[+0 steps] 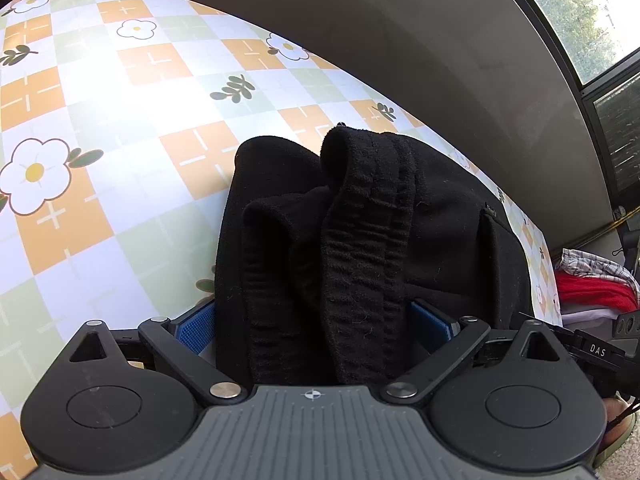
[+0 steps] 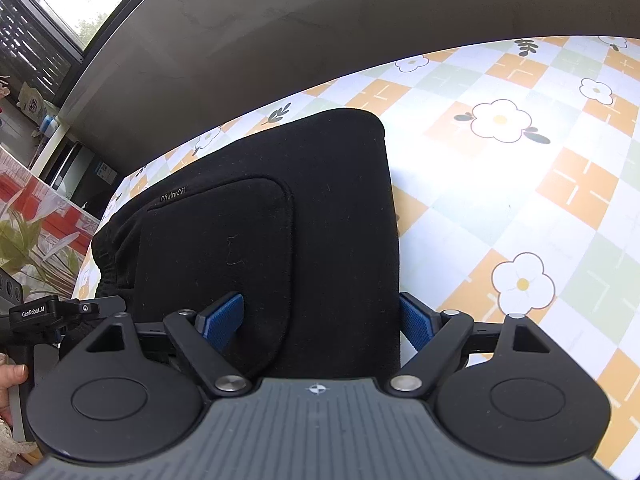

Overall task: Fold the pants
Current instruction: 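Grasp the folded pants side with the right gripper while the left gripper holds the waistband, then lift the folded black sweatpants off the table with both grippers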

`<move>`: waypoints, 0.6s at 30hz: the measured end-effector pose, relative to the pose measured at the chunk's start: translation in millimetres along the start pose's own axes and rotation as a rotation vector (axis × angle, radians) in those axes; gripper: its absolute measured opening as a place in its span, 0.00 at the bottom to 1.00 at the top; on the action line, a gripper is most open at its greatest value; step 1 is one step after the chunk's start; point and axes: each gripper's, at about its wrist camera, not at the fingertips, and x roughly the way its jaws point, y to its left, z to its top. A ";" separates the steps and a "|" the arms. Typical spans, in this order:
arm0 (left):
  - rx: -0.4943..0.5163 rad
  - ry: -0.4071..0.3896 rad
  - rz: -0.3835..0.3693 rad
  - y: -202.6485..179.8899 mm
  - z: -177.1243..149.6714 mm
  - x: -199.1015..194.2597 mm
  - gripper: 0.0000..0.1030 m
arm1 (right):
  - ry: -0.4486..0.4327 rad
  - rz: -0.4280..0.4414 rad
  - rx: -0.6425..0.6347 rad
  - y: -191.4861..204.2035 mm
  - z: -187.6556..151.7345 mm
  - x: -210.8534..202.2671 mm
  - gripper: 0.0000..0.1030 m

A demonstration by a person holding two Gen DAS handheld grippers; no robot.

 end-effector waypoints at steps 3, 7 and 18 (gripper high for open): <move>0.024 -0.016 -0.007 -4.2 -2.5 -7.1 0.87 | 0.002 0.009 0.012 1.4 0.2 2.4 0.81; 0.044 -0.024 -0.023 -4.5 -10.8 -16.3 0.75 | 0.010 0.027 -0.010 6.3 -1.4 0.3 0.69; 0.034 0.042 -0.066 11.6 -51.8 -41.4 0.77 | 0.049 0.012 -0.093 29.8 -30.2 -14.7 0.54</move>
